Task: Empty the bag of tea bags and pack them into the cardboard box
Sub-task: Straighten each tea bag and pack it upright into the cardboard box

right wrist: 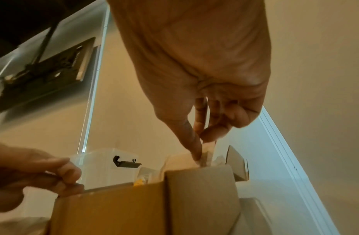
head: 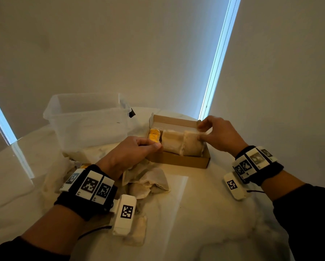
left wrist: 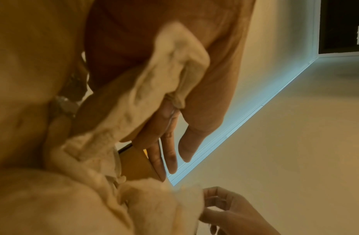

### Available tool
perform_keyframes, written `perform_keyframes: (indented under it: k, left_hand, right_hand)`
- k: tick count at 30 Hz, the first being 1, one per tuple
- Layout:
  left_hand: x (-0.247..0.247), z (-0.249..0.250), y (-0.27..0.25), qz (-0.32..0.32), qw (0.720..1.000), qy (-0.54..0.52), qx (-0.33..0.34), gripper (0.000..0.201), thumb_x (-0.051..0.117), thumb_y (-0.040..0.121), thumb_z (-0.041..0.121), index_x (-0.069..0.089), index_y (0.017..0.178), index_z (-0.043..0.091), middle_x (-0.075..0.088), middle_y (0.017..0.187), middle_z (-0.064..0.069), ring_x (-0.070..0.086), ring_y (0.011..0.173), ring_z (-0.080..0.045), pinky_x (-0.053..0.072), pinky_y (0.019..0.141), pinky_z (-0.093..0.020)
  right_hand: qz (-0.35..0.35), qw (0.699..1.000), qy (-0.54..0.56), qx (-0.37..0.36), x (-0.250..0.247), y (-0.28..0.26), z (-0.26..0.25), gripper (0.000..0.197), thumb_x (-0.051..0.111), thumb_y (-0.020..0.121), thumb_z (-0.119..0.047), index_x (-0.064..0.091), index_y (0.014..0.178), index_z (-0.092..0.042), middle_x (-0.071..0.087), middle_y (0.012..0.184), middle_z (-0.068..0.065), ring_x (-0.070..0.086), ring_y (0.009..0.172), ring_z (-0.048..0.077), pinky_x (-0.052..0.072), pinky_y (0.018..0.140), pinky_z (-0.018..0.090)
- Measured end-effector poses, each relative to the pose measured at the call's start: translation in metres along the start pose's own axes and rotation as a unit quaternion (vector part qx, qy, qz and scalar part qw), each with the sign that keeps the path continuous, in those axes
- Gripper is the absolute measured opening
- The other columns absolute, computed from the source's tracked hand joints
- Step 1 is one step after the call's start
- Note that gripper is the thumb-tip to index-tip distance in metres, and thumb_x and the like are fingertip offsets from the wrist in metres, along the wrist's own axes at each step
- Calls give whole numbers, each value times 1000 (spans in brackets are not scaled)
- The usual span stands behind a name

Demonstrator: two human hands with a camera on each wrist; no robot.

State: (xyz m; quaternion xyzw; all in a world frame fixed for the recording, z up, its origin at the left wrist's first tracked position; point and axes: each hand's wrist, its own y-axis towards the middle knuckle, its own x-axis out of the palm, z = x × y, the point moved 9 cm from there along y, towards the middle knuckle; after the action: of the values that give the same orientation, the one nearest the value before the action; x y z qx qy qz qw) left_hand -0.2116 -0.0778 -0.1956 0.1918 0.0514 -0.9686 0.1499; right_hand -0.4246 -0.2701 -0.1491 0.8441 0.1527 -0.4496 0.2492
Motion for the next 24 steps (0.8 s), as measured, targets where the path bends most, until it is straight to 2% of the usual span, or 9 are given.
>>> perform_keyframes:
  k: [3, 8, 10, 13, 16, 18, 21, 23, 24]
  left_hand:
    - [0, 0, 0, -1, 1000, 0, 2, 24, 66, 102, 47, 85, 105, 32, 74, 105, 9, 51, 53, 0, 37, 49, -10]
    - [1, 2, 1, -1, 1000, 10, 5, 25, 65, 102, 45, 84, 108, 30, 71, 95, 14, 51, 51, 4, 34, 47, -6]
    - [1, 2, 1, -2, 1000, 9, 4, 25, 65, 103, 44, 84, 109, 29, 70, 90, 15, 51, 53, 5, 35, 48, -7]
    - [1, 1, 1, -5, 1000, 10, 6, 25, 65, 103, 44, 84, 109, 29, 72, 95, 14, 54, 54, 7, 37, 51, -9]
    - [1, 1, 3, -5, 1000, 9, 6, 25, 65, 103, 43, 84, 110, 28, 67, 81, 15, 51, 43, 10, 33, 42, -5]
    - [1, 0, 3, -6, 1000, 13, 4, 25, 66, 103, 45, 85, 107, 30, 70, 86, 12, 49, 41, 4, 34, 43, -8]
    - [1, -5, 4, -8, 1000, 9, -4, 24, 66, 101, 51, 85, 102, 36, 79, 101, 1, 45, 52, -9, 34, 48, -20]
    - [1, -7, 5, -10, 1000, 6, -9, 23, 66, 100, 52, 85, 100, 38, 79, 97, 1, 43, 59, -18, 34, 51, -24]
    - [1, -7, 4, -12, 1000, 6, -8, 23, 66, 101, 51, 85, 100, 37, 77, 90, 3, 44, 55, -14, 34, 49, -21]
  right_hand:
    - [64, 996, -9, -61, -19, -6, -22, 20, 86, 87, -28, 71, 100, -30, 71, 92, -17, 67, 85, 3, 55, 80, 23]
    - [-142, 981, -85, -99, 18, -25, -51, 13, 79, 94, -25, 81, 105, -32, 68, 101, -18, 65, 94, 3, 47, 74, 15]
    - [-163, 973, -139, -88, 30, -21, -45, 23, 71, 98, -18, 79, 118, -28, 67, 111, -11, 63, 102, 11, 50, 80, 19]
    - [-176, 963, -193, -72, 40, -12, -38, 28, 66, 98, -20, 76, 123, -26, 70, 119, -1, 67, 103, 20, 61, 91, 36]
    - [-213, 943, -242, -81, 51, -12, -41, 20, 65, 98, -28, 78, 113, -24, 74, 106, 1, 69, 93, 20, 64, 85, 40]
    - [-220, 936, -260, -86, 53, -12, -46, 19, 66, 98, -30, 78, 110, -21, 74, 100, 2, 69, 89, 20, 63, 79, 37]
    - [-207, 932, -286, -86, 54, -7, -49, 18, 66, 96, -30, 78, 105, -19, 72, 96, 3, 68, 89, 23, 56, 65, 31]
    - [-215, 924, -304, -90, 58, -8, -50, 18, 64, 97, -28, 77, 107, -19, 70, 95, 2, 67, 89, 22, 52, 62, 29]
    - [-211, 924, -306, -91, 58, -8, -50, 19, 64, 97, -27, 76, 109, -19, 69, 96, 2, 66, 91, 22, 52, 63, 30]
